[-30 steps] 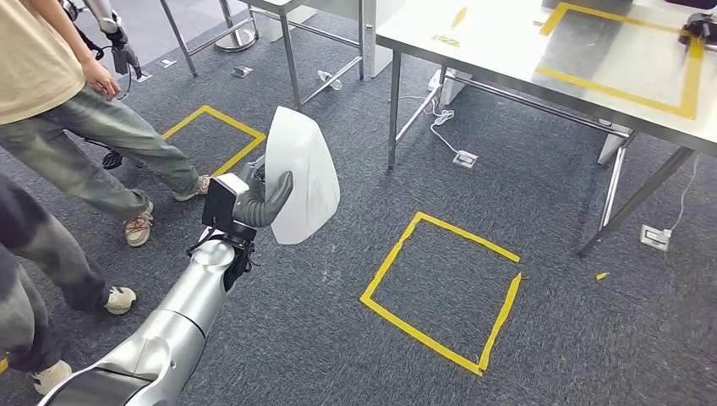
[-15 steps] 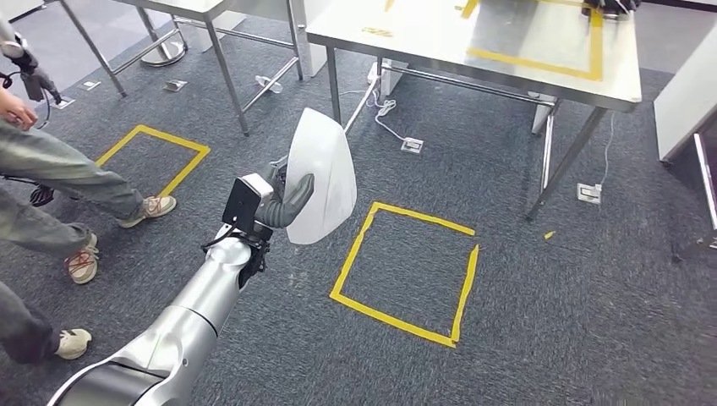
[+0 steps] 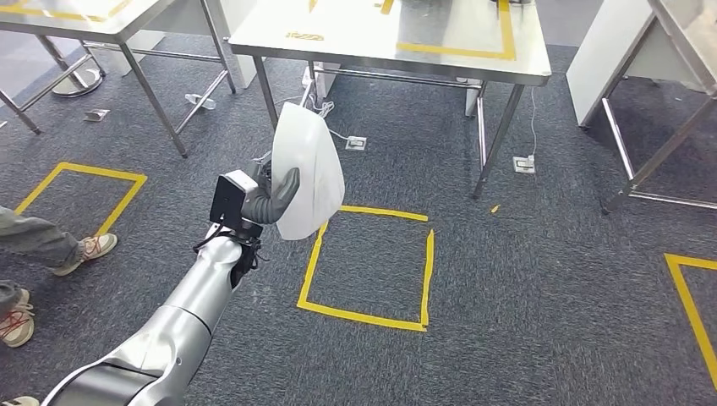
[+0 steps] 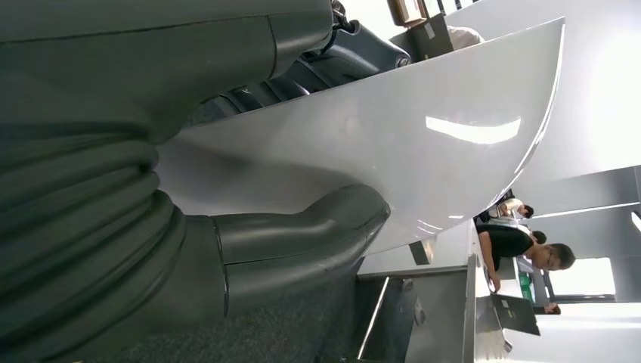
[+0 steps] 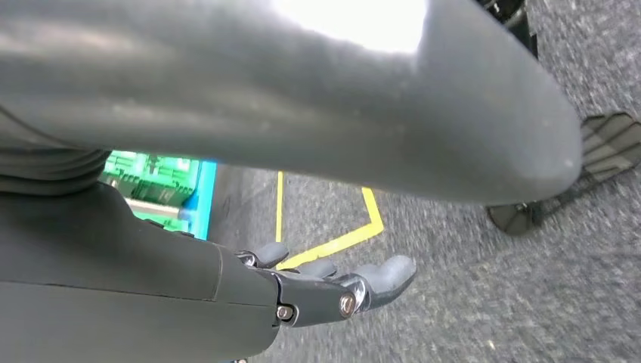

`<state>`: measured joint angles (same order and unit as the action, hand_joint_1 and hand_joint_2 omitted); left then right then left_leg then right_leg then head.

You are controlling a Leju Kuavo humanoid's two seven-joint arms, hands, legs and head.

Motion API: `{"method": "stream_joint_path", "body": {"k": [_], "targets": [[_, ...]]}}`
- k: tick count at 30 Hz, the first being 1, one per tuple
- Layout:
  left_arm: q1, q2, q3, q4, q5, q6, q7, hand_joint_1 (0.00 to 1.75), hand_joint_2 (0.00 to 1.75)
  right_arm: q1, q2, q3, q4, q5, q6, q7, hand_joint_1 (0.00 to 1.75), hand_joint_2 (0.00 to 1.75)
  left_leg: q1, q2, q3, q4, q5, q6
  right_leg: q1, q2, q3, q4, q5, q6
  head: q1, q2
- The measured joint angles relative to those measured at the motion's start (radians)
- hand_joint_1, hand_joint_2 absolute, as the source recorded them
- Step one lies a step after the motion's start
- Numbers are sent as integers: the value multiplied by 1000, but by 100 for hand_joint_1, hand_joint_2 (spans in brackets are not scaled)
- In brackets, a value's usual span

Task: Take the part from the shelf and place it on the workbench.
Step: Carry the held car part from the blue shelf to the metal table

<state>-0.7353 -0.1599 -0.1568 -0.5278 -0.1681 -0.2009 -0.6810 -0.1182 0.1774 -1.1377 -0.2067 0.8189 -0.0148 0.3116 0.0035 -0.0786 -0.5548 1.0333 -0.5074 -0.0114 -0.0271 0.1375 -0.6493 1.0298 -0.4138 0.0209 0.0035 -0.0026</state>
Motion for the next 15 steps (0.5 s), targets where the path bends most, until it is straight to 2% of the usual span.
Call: {"method": "stream_joint_path", "body": {"k": [1,2,3,5,6,7,8,9,11,13,15], "targets": [[0,1,2,-2,2,0,0,175,175,3,0,0,0,2,-3,-1,0,0,0,12,1,-3,4,7,-2,6,-3,-5,5,8,0,0],[0,2,3,-4,2,0,-1,175,175,5,1,0,0,4,-5,-1,0,0,1,24,3,-7,10,16,0,-7,-6,-4,5,13,1,0],[-1,4,3,-6,1,-1,-3,175,175,7,2,1,0,6,-6,1,0,0,3,37,4,-12,15,23,3,-34,-15,12,-6,17,4,0],[1,8,5,-7,-4,-3,-8,175,175,6,2,1,0,7,-7,6,0,0,3,64,3,-18,21,32,9,-102,-61,110,-64,19,10,0],[3,11,7,-7,-7,-4,-10,175,175,4,2,2,0,7,-8,9,0,0,2,79,1,-17,22,34,9,-120,-92,180,-97,21,11,0],[5,14,9,-6,-10,-3,-12,175,175,3,2,2,0,7,-8,9,0,0,0,95,-1,-16,21,35,9,-127,-118,240,-119,23,12,0],[7,16,10,-5,-13,-3,-13,175,175,2,2,3,0,8,-8,9,0,0,-2,107,-2,-14,20,35,9,-130,-128,267,-124,23,12,0],[8,18,11,-5,-14,-3,-15,175,175,3,2,4,0,8,-9,10,0,0,-2,118,-2,-13,19,35,9,-132,-119,258,-113,23,12,0],[9,19,13,-8,-12,-2,-17,175,175,2,1,6,0,9,-8,11,0,0,-3,134,-2,-8,16,30,10,-140,-44,135,-62,18,12,0],[7,21,18,-14,-8,0,-18,175,175,1,1,7,0,8,-7,10,0,0,-7,145,-4,-4,11,23,16,-151,20,24,-33,6,11,0],[6,21,20,-18,-4,4,-18,175,175,-1,1,7,0,8,-9,10,0,0,-10,149,-5,-5,11,14,21,-152,30,2,-33,-7,10,0]]}}
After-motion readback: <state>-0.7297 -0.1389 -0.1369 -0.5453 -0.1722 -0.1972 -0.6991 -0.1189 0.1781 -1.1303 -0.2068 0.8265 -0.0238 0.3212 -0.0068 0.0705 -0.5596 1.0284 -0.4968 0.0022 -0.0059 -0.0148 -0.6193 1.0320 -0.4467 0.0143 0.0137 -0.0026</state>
